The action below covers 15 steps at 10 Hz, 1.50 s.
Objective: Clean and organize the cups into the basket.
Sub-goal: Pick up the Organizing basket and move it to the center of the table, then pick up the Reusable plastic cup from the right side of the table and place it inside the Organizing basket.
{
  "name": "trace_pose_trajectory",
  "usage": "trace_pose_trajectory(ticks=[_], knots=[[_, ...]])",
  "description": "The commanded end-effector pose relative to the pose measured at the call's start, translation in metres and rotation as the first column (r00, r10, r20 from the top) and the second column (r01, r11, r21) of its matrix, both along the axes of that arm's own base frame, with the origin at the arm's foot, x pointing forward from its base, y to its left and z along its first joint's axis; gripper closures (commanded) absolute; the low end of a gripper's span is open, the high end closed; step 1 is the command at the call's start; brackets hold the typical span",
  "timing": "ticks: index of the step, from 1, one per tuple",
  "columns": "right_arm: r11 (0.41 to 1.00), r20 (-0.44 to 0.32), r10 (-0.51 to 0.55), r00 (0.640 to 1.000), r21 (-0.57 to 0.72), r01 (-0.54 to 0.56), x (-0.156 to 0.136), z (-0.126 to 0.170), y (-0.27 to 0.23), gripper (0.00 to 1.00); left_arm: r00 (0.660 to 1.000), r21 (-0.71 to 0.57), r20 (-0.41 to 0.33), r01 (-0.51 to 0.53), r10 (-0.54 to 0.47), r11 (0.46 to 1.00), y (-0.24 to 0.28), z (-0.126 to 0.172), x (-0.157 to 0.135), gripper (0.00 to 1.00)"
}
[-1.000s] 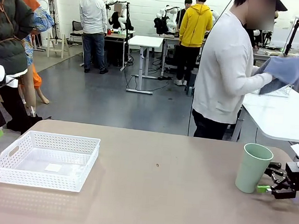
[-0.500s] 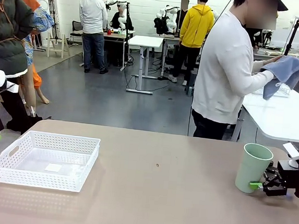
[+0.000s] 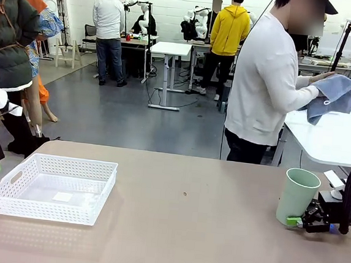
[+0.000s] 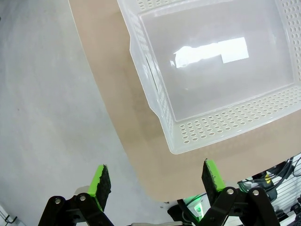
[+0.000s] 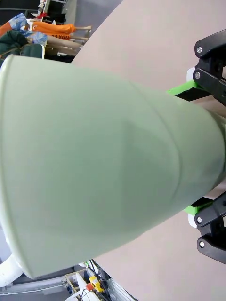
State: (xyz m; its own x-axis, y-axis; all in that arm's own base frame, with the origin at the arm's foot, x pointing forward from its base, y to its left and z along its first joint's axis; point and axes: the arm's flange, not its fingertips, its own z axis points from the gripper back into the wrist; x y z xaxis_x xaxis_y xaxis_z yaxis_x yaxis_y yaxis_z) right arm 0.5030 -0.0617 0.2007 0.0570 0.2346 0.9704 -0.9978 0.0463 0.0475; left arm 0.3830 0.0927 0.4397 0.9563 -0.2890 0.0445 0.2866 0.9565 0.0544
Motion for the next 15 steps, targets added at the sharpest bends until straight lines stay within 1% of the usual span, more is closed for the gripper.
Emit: trace_pose_trajectory(ticks=[1,3,7,8,9,12,15], knots=[[1.0,0.026,-0.02,0.999,-0.007,0.02,0.004,0.0,0.001,0.0,1.0,0.001,-0.018,0.004,-0.004,1.0,0.002,-0.005,0.0,0.0],[1.0,0.03,-0.019,0.999,-0.01,0.02,0.004,0.0,0.001,0.0,1.0,-0.016,-0.013,-0.001,0.001,1.0,0.002,-0.008,0.001,0.0],[0.999,0.032,-0.026,0.999,-0.021,0.027,0.002,0.001,0.0,0.0,0.997,-0.066,0.07,-0.007,0.011,0.998,-0.006,-0.002,0.008,0.0],[0.999,0.031,-0.034,0.999,-0.028,0.035,0.003,0.0,0.0,0.0,0.997,-0.076,0.078,-0.014,0.02,0.997,-0.008,-0.003,0.012,0.0],[1.0,0.006,-0.006,1.0,-0.011,0.006,0.002,0.001,-0.002,0.0,0.997,-0.086,0.075,-0.024,0.03,0.996,-0.01,-0.007,0.016,0.0],[1.0,0.006,-0.006,1.0,-0.011,0.006,0.002,0.001,-0.002,0.0,0.996,-0.081,0.067,-0.058,0.064,0.995,-0.012,-0.025,0.026,0.0],[1.0,0.006,-0.006,1.0,-0.011,0.006,0.002,0.001,-0.002,0.0,0.995,-0.108,0.027,-0.094,0.098,0.99,-0.01,-0.041,0.032,0.0]])
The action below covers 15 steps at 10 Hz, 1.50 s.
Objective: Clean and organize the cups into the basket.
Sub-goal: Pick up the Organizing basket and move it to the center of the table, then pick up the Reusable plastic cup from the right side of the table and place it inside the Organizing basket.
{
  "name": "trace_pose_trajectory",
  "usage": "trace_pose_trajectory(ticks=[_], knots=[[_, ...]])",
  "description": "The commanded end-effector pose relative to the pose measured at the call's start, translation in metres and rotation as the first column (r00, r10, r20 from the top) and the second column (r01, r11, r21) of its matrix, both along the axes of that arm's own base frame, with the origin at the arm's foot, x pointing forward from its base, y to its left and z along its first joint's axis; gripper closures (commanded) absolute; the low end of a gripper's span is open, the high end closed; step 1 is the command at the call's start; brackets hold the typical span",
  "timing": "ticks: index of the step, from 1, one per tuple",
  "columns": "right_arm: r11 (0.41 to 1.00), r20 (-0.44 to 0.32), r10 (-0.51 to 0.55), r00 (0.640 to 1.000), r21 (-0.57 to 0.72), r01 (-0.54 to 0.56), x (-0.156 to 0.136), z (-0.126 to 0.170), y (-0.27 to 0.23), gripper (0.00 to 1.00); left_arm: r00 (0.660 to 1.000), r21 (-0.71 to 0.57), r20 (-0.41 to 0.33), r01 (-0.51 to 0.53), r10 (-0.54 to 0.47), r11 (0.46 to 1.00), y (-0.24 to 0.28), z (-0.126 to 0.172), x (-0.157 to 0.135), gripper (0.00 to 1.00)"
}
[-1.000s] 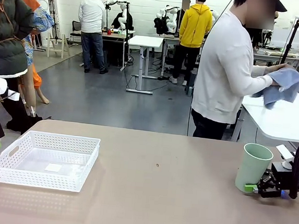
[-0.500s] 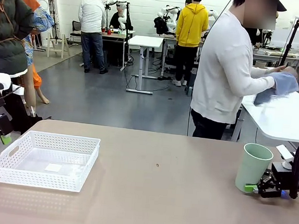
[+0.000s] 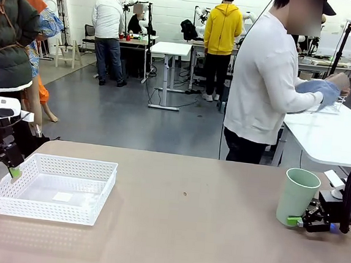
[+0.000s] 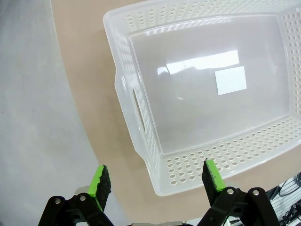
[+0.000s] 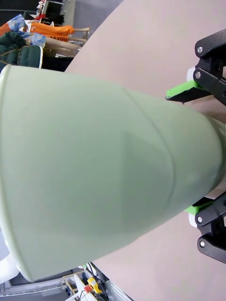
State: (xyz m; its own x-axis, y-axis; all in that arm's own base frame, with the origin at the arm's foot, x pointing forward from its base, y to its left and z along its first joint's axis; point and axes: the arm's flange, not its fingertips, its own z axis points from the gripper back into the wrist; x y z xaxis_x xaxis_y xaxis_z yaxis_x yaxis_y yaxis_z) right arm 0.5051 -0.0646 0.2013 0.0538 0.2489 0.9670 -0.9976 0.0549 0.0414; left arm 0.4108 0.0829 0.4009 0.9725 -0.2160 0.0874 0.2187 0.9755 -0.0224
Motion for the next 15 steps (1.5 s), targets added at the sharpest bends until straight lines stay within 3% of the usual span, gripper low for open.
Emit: trace_pose_trajectory(ticks=[1,10,13,14,15], knots=[[1.0,0.0,0.002,1.0,0.004,-0.002,0.0,0.0,0.001,0.0,1.0,-0.02,-0.001,-0.027,0.027,0.999,-0.004,-0.005,0.004,0.0],[1.0,0.0,0.002,1.0,0.004,-0.002,0.0,0.0,0.001,0.0,0.995,0.056,-0.092,-0.039,0.044,0.998,0.0,-0.05,-0.002,0.0],[1.0,0.0,0.0,1.0,0.0,0.0,0.0,0.0,0.0,0.0,0.998,0.016,-0.067,-0.016,0.017,1.0,0.002,-0.053,-0.004,0.0],[0.999,0.015,0.042,0.999,0.013,-0.042,-0.002,0.001,0.0,0.06,0.998,0.017,-0.062,-0.004,0.005,1.0,0.003,-0.052,-0.004,0.6],[0.999,0.01,0.042,0.999,0.016,-0.042,-0.002,0.001,0.0,0.59,0.998,0.02,-0.064,0.0,0.001,1.0,0.004,-0.051,-0.004,0.6]])
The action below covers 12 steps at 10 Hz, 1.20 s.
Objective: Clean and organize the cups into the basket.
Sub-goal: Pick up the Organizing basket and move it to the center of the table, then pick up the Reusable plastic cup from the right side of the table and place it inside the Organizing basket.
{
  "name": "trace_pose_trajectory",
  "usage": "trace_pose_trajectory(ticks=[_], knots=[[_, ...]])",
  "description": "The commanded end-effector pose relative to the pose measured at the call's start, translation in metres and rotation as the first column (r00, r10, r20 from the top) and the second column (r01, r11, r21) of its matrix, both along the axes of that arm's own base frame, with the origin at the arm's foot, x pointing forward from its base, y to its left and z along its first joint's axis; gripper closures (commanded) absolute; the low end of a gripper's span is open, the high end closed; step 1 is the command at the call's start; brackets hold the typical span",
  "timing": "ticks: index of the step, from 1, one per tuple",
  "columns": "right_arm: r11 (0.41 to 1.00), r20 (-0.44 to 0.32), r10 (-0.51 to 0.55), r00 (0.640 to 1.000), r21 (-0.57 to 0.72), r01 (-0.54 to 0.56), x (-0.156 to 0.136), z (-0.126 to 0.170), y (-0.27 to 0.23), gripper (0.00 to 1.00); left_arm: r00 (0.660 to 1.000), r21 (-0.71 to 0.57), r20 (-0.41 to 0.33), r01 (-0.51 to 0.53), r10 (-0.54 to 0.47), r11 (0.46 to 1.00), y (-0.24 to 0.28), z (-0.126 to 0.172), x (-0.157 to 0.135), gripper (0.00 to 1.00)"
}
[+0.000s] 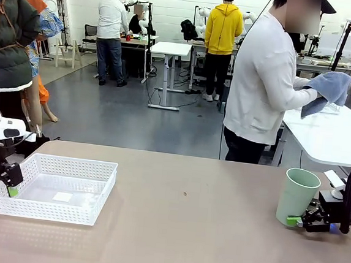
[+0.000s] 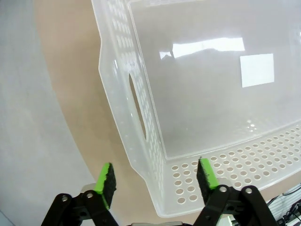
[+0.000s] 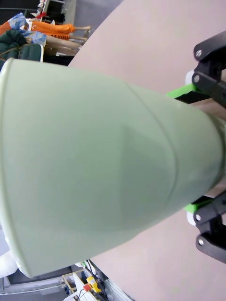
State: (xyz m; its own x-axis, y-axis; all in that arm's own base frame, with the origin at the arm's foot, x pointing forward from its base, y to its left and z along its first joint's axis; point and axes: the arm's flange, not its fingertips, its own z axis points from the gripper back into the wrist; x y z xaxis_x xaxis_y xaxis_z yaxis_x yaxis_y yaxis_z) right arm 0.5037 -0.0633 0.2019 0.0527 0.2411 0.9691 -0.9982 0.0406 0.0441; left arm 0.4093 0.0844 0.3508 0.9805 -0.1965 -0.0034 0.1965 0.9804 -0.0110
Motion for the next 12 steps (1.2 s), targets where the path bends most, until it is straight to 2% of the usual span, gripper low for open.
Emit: trace_pose_trajectory(ticks=[1,2,3,4,5,6,7,8,9,10,11,12], knots=[[1.0,0.012,0.026,1.0,0.01,-0.026,-0.0002,0.0002,-0.0013,0.64,0.999,-0.014,0.023,0.025,-0.024,1.0,0.0021,-0.0006,-0.0022,1.0],[1.0,0.011,0.026,1.0,0.01,-0.026,-0.0002,0.0005,-0.001,1.0,0.999,-0.013,0.024,0.025,-0.025,1.0,0.0019,-0.0006,-0.0023,0.62],[1.0,0.008,0.027,1.0,0.01,-0.027,-0.0005,0.0005,-0.0006,1.0,1.0,-0.014,0.02,0.016,-0.016,1.0,0.0022,-0.0013,-0.0025,1.0],[1.0,0.007,0.028,1.0,0.009,-0.028,-0.0007,0.0006,-0.0002,1.0,1.0,-0.013,0.019,0.012,-0.012,1.0,0.0016,-0.002,-0.0029,1.0],[1.0,0.006,0.03,1.0,0.008,-0.03,-0.0011,0.0006,0.0002,0.81,1.0,-0.015,0.021,0.01,-0.01,1.0,0.0012,-0.0012,-0.0036,1.0],[0.999,0.006,0.032,0.999,0.006,-0.032,-0.0014,0.0008,0.0006,0.81,1.0,-0.017,0.025,0.009,-0.009,1.0,0.001,0.0001,-0.0039,1.0],[1.0,0.004,0.03,1.0,0.003,-0.03,-0.0011,0.001,0.0006,1.0,1.0,-0.019,0.027,0.009,-0.008,1.0,0.0009,0.0008,-0.0041,1.0],[1.0,0.003,0.028,1.0,0.0,-0.028,-0.001,0.0012,0.0001,0.81,1.0,-0.021,0.027,0.007,-0.006,1.0,0.0011,0.0011,-0.0044,1.0],[1.0,0.002,0.027,1.0,-0.002,-0.027,-0.001,0.0014,-0.0001,1.0,1.0,-0.023,0.024,0.0,0.0,1.0,0.0011,0.0013,-0.0044,1.0],[1.0,0.0,0.027,1.0,-0.006,-0.027,-0.001,0.0014,-0.0001,1.0,1.0,-0.024,0.023,-0.005,0.005,1.0,0.0007,0.0013,-0.0044,1.0],[1.0,-0.001,0.027,1.0,-0.009,-0.027,-0.0009,0.0015,0.0001,0.81,1.0,-0.021,0.021,-0.01,0.01,1.0,0.0003,0.0014,-0.0041,1.0],[1.0,-0.005,0.026,1.0,-0.016,-0.026,-0.0014,0.0011,0.0008,0.81,0.999,-0.024,0.024,-0.02,0.02,1.0,0.0003,0.0021,-0.0041,1.0]])
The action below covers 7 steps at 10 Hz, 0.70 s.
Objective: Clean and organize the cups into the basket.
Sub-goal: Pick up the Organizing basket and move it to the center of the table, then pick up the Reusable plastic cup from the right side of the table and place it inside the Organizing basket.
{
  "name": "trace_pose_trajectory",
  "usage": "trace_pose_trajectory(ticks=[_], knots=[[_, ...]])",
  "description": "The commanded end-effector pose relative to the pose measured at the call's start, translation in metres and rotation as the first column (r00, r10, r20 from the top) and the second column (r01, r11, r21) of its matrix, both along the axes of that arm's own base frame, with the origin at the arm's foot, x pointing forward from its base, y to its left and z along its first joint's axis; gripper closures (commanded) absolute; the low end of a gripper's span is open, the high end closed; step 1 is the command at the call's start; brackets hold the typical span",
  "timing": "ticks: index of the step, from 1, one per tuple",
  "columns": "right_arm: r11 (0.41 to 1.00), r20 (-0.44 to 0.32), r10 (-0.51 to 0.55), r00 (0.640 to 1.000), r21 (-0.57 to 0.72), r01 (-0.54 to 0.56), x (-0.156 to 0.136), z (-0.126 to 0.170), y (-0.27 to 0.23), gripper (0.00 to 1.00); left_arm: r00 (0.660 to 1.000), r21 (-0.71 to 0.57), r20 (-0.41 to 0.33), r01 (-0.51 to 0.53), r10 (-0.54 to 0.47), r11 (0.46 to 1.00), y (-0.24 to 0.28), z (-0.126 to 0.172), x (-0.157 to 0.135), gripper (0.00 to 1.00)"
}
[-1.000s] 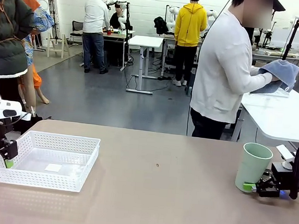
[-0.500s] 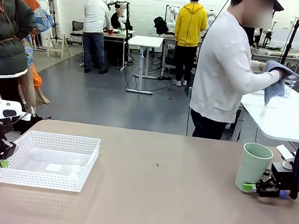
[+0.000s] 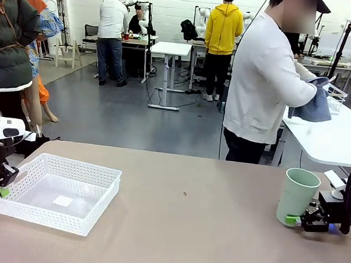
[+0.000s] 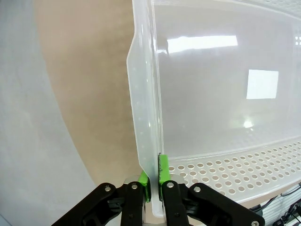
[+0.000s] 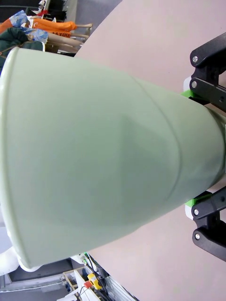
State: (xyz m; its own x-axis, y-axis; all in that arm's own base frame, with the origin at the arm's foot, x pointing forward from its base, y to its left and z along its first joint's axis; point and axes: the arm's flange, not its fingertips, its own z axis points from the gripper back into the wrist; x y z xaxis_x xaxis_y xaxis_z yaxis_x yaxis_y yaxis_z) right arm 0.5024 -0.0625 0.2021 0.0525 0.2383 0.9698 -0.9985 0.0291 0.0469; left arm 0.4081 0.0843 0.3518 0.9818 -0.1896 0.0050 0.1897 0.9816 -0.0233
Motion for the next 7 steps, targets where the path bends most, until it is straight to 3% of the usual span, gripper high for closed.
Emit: trace_pose_trajectory(ticks=[1,2,5,7], knots=[[1.0,-0.008,0.007,1.0,-0.025,-0.008,-0.002,0.002,0.002,1.0,0.999,-0.008,0.028,-0.031,0.031,0.999,-0.001,0.002,-0.004,1.0],[0.999,-0.025,0.001,1.0,-0.036,-0.002,-0.005,0.005,0.004,0.35,0.996,0.006,0.037,-0.08,0.08,0.997,-0.005,0.004,-0.005,0.98],[0.996,-0.043,0.002,0.999,-0.085,-0.006,-0.026,0.035,0.022,0.35,0.974,0.046,0.091,-0.211,0.206,0.976,-0.042,0.02,-0.019,0.98],[0.994,-0.022,0.01,1.0,-0.107,-0.012,-0.041,0.066,0.029,0.35,0.964,0.077,0.134,-0.242,0.23,0.967,-0.076,0.025,-0.032,0.98]])
